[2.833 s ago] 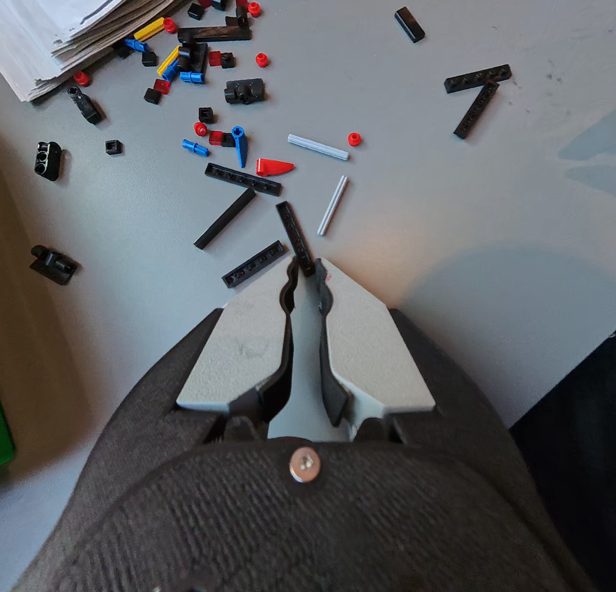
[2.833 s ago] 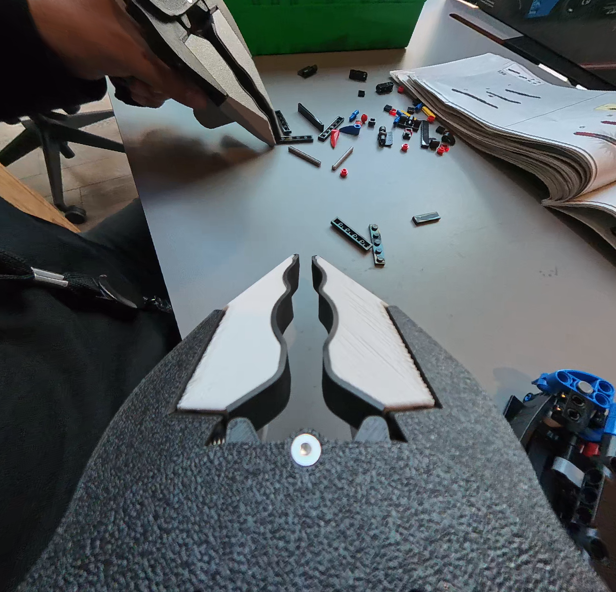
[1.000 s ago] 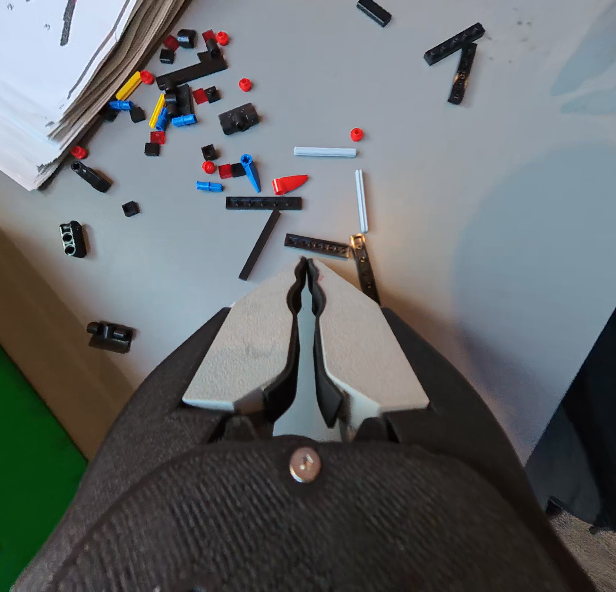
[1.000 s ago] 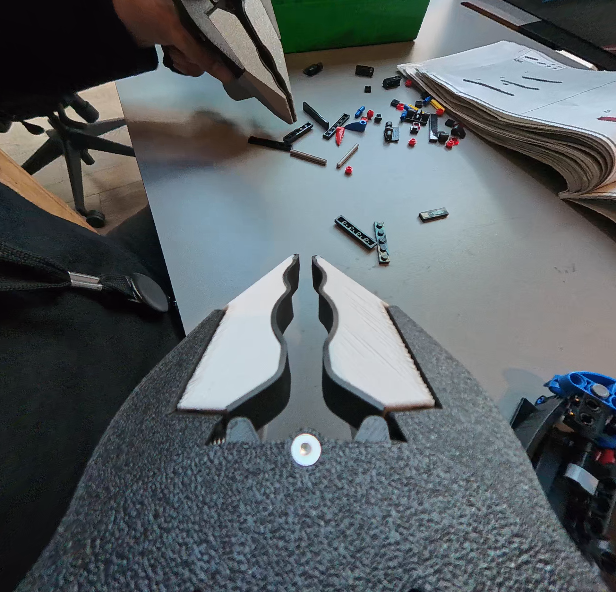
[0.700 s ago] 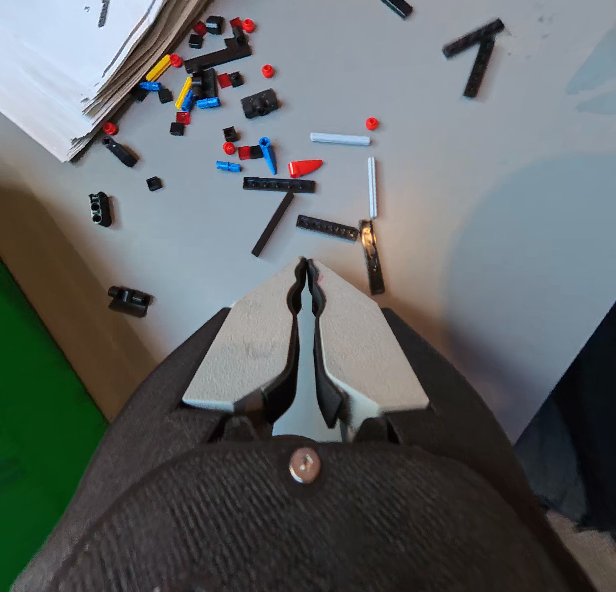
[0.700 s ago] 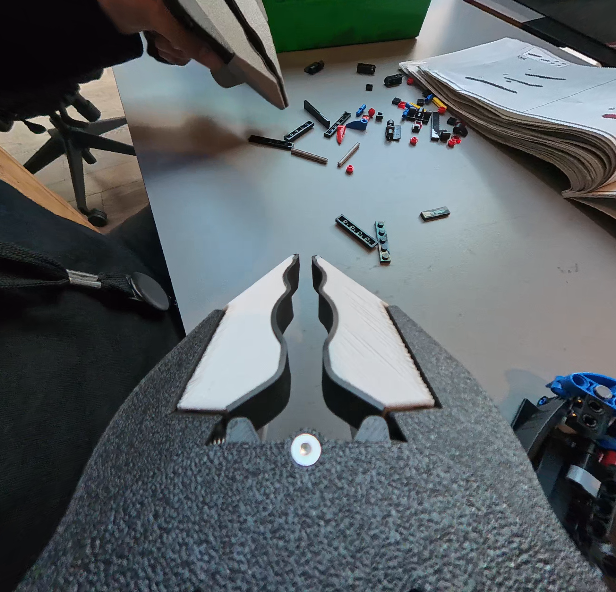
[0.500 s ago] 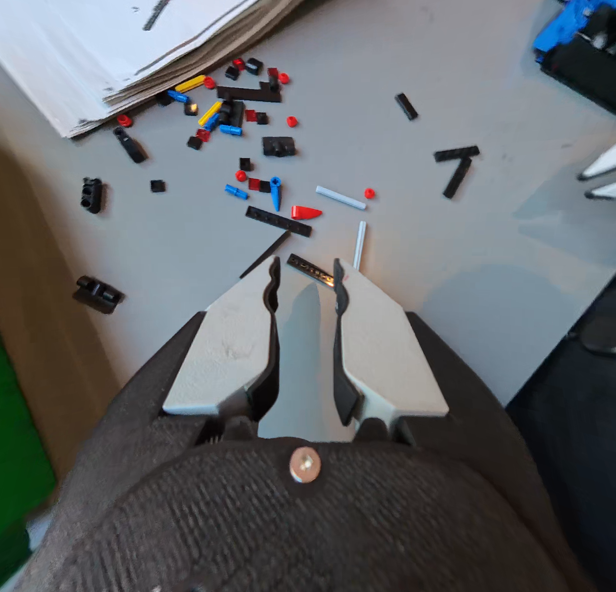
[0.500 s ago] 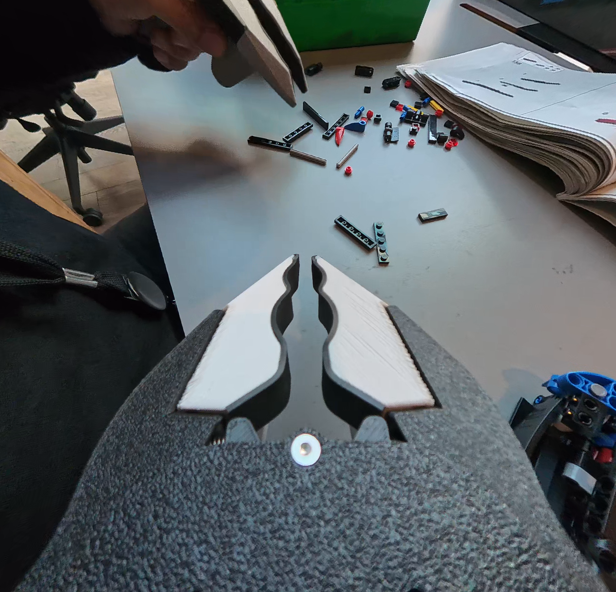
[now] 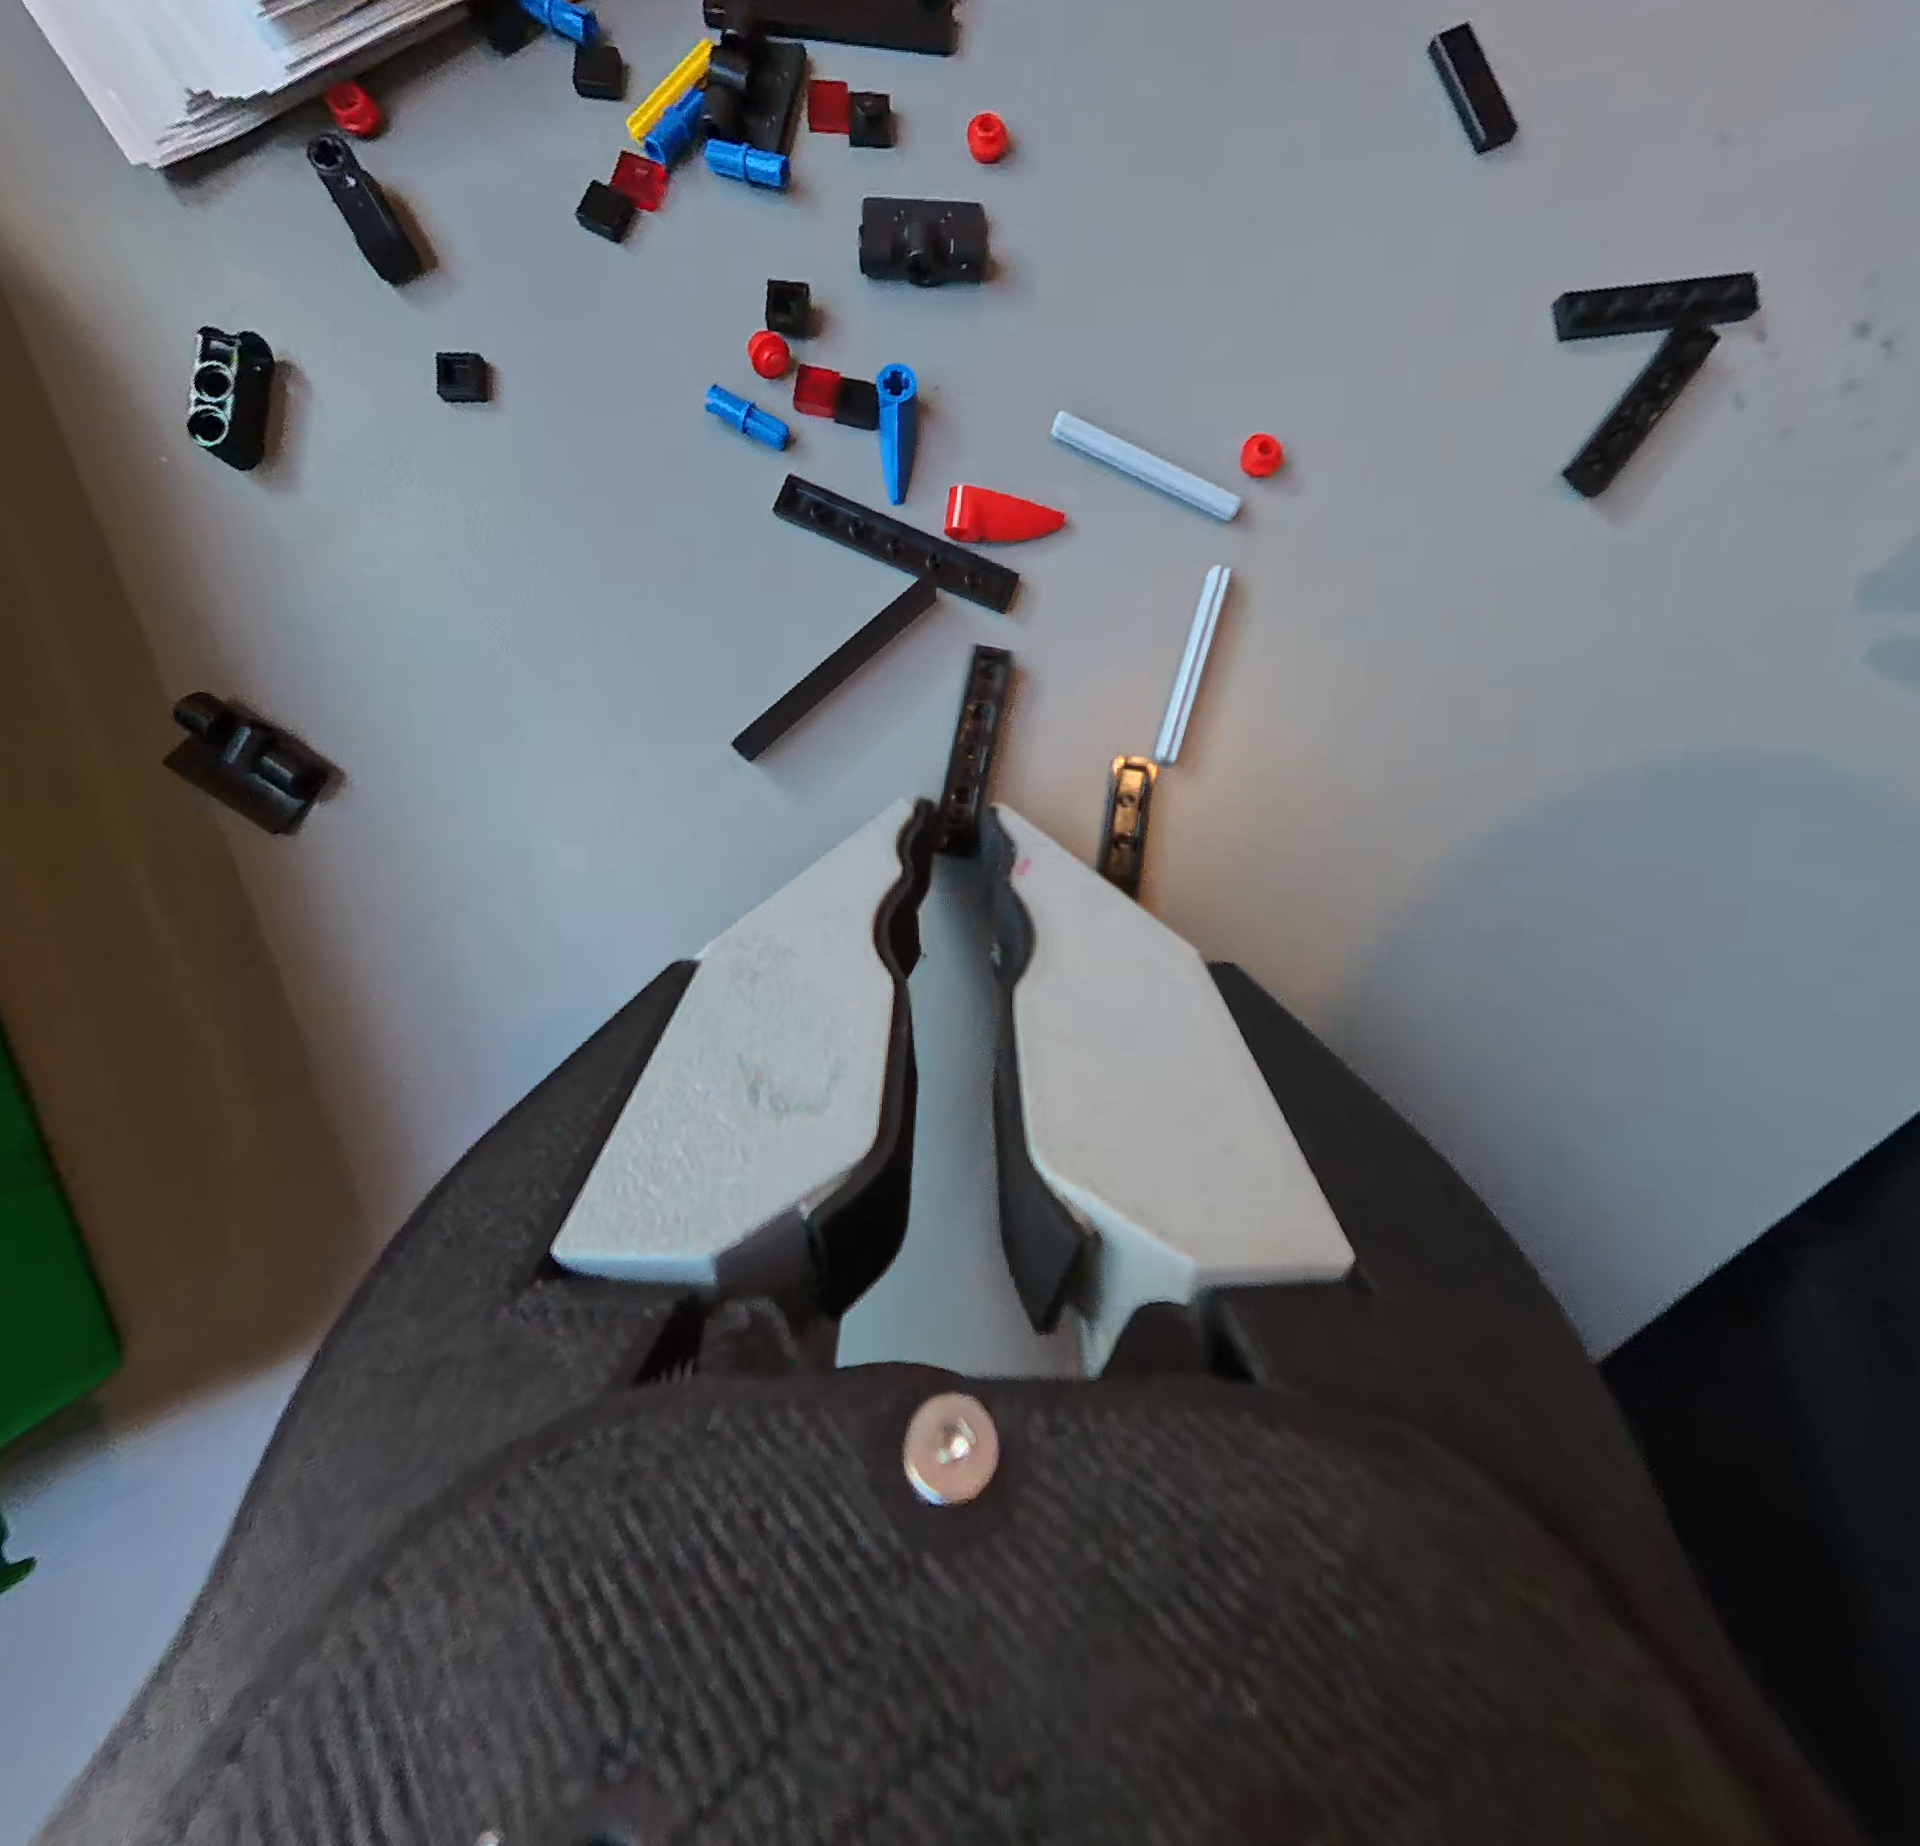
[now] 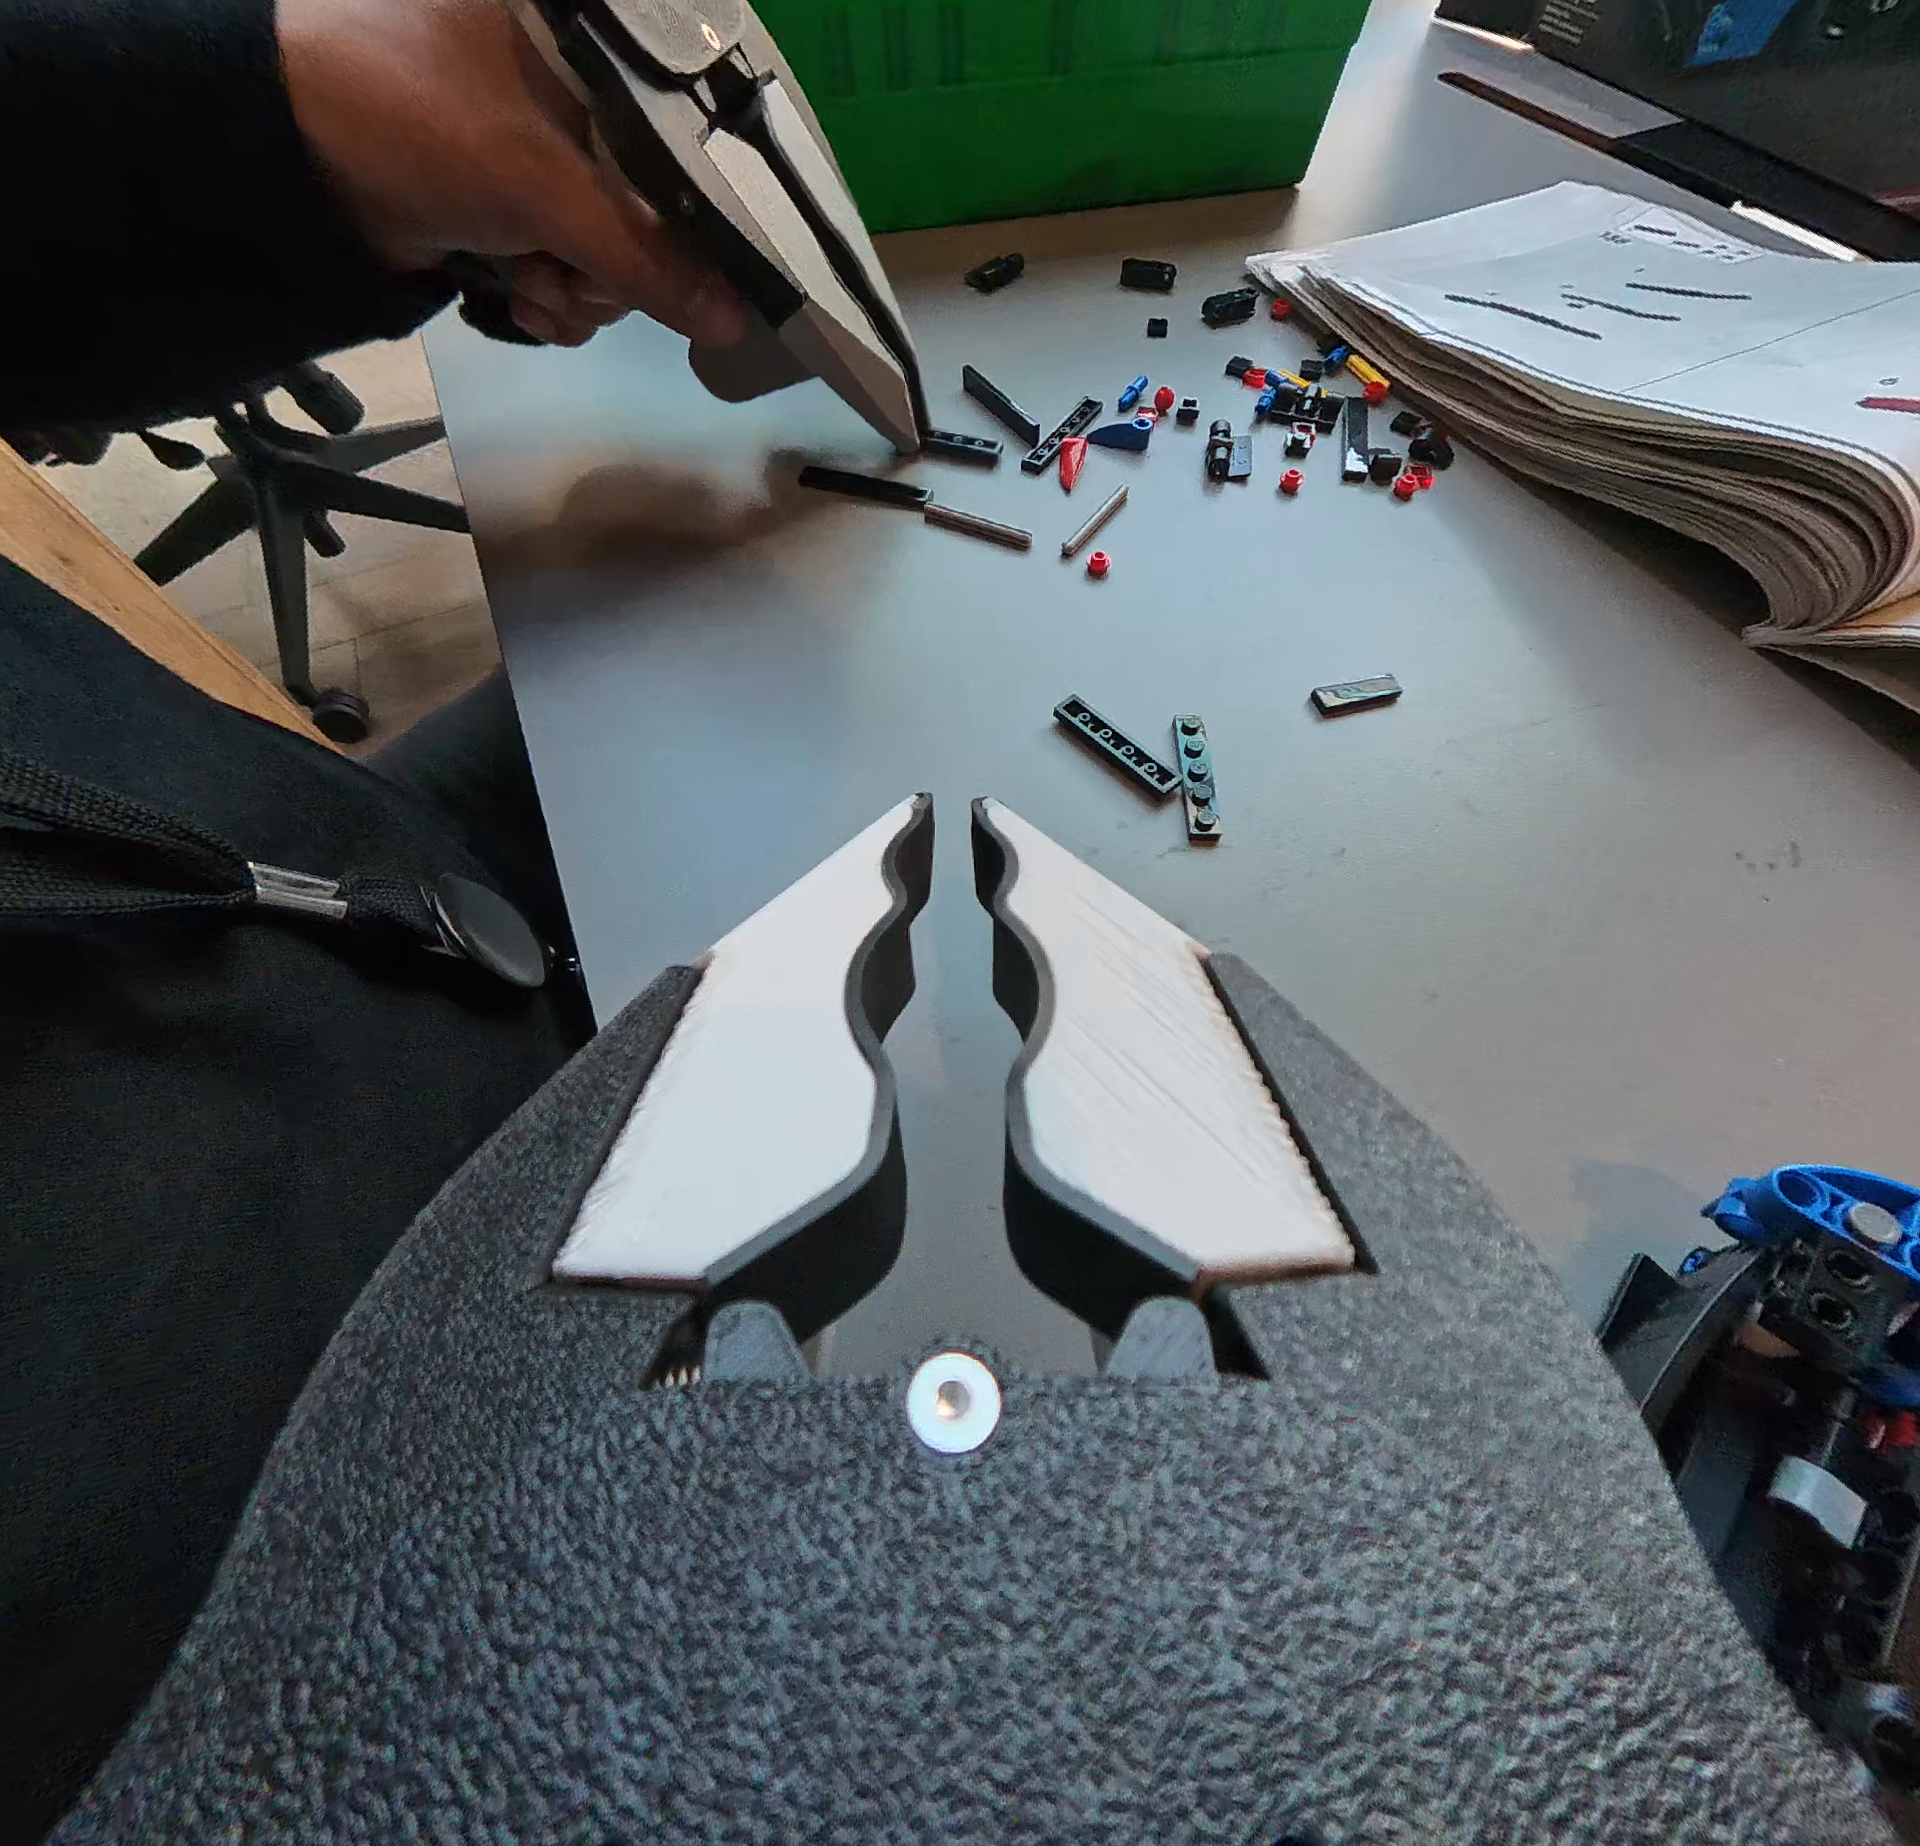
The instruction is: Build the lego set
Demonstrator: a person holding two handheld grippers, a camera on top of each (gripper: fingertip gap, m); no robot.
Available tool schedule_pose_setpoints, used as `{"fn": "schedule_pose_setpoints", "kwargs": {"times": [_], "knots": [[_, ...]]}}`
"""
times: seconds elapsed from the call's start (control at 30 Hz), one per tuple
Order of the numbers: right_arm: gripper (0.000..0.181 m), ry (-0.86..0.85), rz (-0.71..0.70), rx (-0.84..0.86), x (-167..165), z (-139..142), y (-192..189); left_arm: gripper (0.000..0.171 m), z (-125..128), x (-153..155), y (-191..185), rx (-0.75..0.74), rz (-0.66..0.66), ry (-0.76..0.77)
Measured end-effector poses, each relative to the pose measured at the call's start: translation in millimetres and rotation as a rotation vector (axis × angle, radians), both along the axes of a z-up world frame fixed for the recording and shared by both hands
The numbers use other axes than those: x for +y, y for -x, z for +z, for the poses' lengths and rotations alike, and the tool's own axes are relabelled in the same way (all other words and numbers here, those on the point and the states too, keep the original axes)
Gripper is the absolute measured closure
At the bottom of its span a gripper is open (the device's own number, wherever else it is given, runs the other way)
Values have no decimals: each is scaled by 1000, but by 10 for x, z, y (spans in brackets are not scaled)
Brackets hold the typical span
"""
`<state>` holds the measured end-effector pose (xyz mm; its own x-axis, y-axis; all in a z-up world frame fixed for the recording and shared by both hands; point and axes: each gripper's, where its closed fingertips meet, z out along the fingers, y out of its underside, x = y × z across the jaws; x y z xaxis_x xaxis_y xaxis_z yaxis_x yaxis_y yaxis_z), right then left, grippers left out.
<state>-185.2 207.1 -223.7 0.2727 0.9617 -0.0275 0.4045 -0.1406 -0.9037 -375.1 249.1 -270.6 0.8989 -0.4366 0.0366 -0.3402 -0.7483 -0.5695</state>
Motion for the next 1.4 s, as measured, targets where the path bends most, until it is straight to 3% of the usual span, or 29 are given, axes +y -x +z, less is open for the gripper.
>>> {"fn": "schedule_pose_setpoints", "kwargs": {"times": [0.23,0.43,0.6,0.7,0.83,1.1,1.4], "knots": [[174,1,1,3,-2,6,-2,166,46,-6,-68,11,-75,-38],[174,-7,1,-17,-5,-20,7,166,256,147,-725,-92,-191,-108],[174,-22,-8,-24,4,-23,6,166,33,149,-1132,-113,-275,-51],[174,-24,-17,-24,17,-22,1,153,32,132,-1165,-158,-277,-44],[175,-26,-26,-37,31,-40,7,150,269,234,-1064,-240,-241,-93],[177,-60,-61,20,97,76,179,140,821,939,-708,-235,-181,-418],[177,-187,-129,33,482,205,494,128,863,1381,-699,-251,-280,-501]]}}
